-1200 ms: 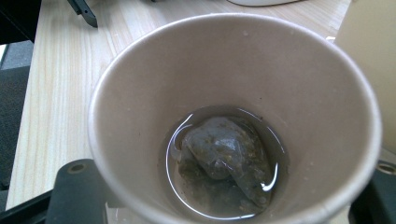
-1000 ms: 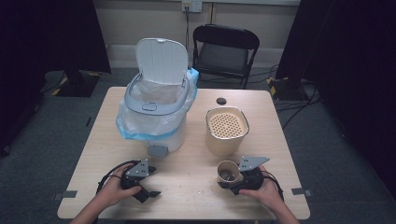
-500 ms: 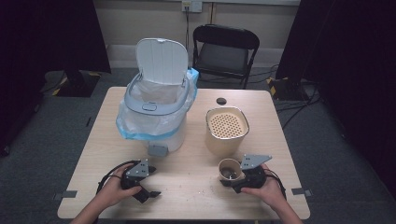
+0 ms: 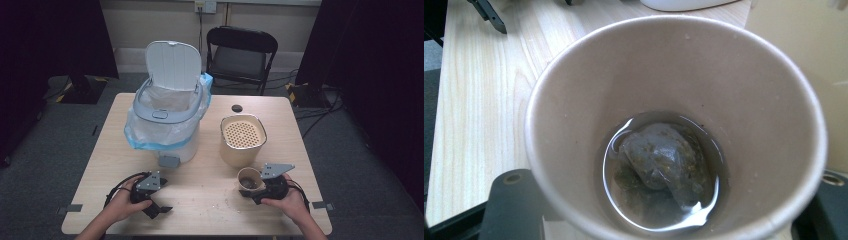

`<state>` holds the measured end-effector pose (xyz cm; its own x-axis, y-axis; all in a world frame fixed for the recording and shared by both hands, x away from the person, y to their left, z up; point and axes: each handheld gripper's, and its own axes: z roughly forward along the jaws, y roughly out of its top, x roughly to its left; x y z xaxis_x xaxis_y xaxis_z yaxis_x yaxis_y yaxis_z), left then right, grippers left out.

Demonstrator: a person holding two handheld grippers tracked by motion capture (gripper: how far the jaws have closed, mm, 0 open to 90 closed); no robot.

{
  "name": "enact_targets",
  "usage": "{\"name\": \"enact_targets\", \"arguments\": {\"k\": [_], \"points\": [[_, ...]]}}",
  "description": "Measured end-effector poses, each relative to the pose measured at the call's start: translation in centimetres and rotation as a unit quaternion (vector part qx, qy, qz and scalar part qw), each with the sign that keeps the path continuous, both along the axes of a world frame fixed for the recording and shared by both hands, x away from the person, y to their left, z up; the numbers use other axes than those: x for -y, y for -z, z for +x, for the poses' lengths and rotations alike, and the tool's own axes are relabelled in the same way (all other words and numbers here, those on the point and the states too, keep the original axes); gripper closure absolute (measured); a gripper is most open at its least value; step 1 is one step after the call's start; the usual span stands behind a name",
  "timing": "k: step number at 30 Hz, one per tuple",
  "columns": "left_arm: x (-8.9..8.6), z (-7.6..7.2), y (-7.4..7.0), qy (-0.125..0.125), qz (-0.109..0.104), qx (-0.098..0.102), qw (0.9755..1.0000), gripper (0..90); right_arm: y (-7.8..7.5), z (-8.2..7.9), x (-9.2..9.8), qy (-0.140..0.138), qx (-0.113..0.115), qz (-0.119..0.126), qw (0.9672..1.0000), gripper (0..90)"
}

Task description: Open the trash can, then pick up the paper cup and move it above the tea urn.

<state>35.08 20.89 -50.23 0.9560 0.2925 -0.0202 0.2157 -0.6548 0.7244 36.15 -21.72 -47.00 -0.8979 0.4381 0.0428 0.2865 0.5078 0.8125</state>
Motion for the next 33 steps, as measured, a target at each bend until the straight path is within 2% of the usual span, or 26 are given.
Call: {"name": "enact_targets", "arguments": {"k": [4, 7, 11, 14, 33], "points": [[0.1, 0.0, 0.1, 0.009, 0.003, 0.001, 1.0000, 1.3, -0.3, -0.1, 0.4, 0.007, -0.001, 0.004, 1.0000, 28.9], [0.2, 0.1, 0.0, 0.011, 0.003, 0.001, 0.9999, 0.0, -0.5, 0.1, 0.6, 0.009, 0.002, -0.006, 0.9999, 29.0], [0.2, 0.1, 0.1, 0.013, 0.003, -0.001, 0.9999, 0.0, -0.6, 0.2, 0.8, 0.015, -0.001, 0.001, 0.9999, 29.0], [0.2, 0.1, 0.1, 0.013, 0.003, -0.001, 0.9999, 0.0, -0.6, 0.2, 0.8, 0.016, 0.001, -0.006, 0.9999, 29.1], [0.2, 0.1, 0.1, 0.011, 0.005, -0.001, 0.9999, 0.0, -1.9, 1.1, 2.2, 0.031, 0.002, -0.013, 0.9994, 29.5]]}}
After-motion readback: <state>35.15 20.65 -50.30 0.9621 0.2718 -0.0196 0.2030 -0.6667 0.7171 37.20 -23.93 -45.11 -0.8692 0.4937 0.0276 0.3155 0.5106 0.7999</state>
